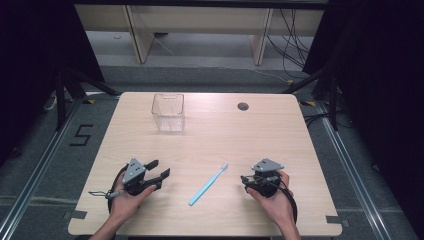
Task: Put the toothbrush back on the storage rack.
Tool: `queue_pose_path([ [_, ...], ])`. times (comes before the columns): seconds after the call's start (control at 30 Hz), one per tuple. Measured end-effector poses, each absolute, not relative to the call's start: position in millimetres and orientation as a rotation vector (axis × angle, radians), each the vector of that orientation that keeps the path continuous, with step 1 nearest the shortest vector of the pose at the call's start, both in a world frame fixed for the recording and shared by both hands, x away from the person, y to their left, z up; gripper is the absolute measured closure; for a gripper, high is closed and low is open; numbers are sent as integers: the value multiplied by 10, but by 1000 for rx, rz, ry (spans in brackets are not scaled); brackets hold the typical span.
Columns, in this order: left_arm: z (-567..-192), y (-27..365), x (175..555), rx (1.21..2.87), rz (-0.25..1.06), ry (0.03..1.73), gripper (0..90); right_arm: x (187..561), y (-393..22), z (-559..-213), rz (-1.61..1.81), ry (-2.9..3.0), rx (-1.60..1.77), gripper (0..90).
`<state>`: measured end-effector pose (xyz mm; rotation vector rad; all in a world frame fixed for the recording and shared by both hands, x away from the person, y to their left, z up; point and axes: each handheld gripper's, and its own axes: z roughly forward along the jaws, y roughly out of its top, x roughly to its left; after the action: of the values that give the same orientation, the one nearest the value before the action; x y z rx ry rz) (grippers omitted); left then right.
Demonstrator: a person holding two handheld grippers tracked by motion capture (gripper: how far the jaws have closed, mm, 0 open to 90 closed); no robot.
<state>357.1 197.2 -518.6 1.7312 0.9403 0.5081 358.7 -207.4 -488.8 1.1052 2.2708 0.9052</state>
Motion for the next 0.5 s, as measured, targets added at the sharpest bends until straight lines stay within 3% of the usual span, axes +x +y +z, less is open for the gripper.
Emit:
queue_pose_path([
  [0.33, -4869, 1796, 3610, 1966, 364, 1008, 374, 3542, -2146, -4760, 837, 2331, 1219, 348],
  [0.5, -4707, 1675, 3709, 2291, 207, 993, 328, 3529, -2163, -4737, 780, 2373, 1227, 349],
])
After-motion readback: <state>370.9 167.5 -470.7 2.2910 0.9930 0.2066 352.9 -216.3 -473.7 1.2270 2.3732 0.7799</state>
